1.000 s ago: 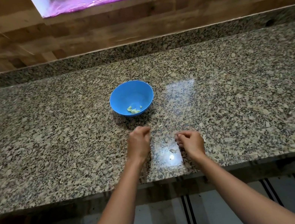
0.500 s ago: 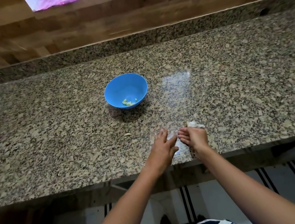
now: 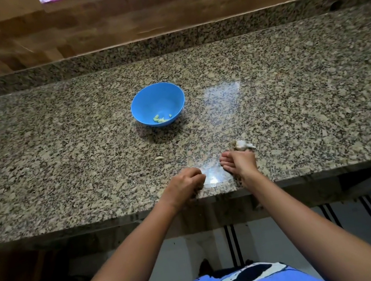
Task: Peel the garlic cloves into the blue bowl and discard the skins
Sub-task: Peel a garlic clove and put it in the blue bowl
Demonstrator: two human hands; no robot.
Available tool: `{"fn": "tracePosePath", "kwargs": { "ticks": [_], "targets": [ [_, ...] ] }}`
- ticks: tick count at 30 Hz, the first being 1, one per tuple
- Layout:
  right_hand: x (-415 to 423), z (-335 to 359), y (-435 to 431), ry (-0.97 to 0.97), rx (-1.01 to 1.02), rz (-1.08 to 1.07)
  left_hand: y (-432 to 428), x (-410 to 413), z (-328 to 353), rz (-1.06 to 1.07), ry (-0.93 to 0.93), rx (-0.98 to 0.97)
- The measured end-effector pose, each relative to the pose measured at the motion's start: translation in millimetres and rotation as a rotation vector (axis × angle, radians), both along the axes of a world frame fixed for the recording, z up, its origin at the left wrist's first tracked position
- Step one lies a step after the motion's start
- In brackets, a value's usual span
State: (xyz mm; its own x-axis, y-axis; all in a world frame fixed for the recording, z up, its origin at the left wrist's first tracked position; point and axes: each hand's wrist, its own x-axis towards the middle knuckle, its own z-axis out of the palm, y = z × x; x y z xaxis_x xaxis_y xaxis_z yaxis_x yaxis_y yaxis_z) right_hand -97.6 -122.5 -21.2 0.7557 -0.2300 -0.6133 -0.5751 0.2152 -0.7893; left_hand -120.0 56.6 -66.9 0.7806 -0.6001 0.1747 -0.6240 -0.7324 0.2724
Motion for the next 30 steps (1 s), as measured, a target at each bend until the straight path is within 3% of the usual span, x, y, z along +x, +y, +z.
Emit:
{"fn": "tracePosePath", "kwargs": {
  "ticks": [4, 7, 8, 10, 12, 15, 20, 24, 30],
  "targets": [
    [-4, 1, 2, 0.013, -0.001, 0.053, -9, 1, 6, 0.221, 0.057, 0.005],
    [-6, 1, 0, 0.023, 0.002, 0.089, -19, 1, 27, 0.672, 0.306, -0.231],
    [-7, 1, 0, 0.02, 0.015, 0.106, -18, 2, 35, 0.846, 0.468, -0.43],
    [-8, 0, 2, 0.004, 0.03, 0.161, -6, 8, 47, 1.121, 0.923, -1.051],
    [-8, -2, 8, -0.035, 0.006, 0.237, 11, 7, 58, 1.222, 1.205, -1.652],
    [-6, -1, 19, -0.122, -0.061, 0.357, 30, -2, 61, 1.252, 1.16, -2.034],
    [-3, -3, 48, -0.203, -0.088, 0.515, 58, -28, 64, 1.229, 0.988, -2.214],
    [0, -12, 79, -0.518, -0.517, 0.825, 79, -51, 63, 1.308, 0.836, -2.29],
    [-3, -36, 118, -0.843, -0.944, 1.329, 96, -75, 54, 1.357, 0.755, -2.272]
  ]
}}
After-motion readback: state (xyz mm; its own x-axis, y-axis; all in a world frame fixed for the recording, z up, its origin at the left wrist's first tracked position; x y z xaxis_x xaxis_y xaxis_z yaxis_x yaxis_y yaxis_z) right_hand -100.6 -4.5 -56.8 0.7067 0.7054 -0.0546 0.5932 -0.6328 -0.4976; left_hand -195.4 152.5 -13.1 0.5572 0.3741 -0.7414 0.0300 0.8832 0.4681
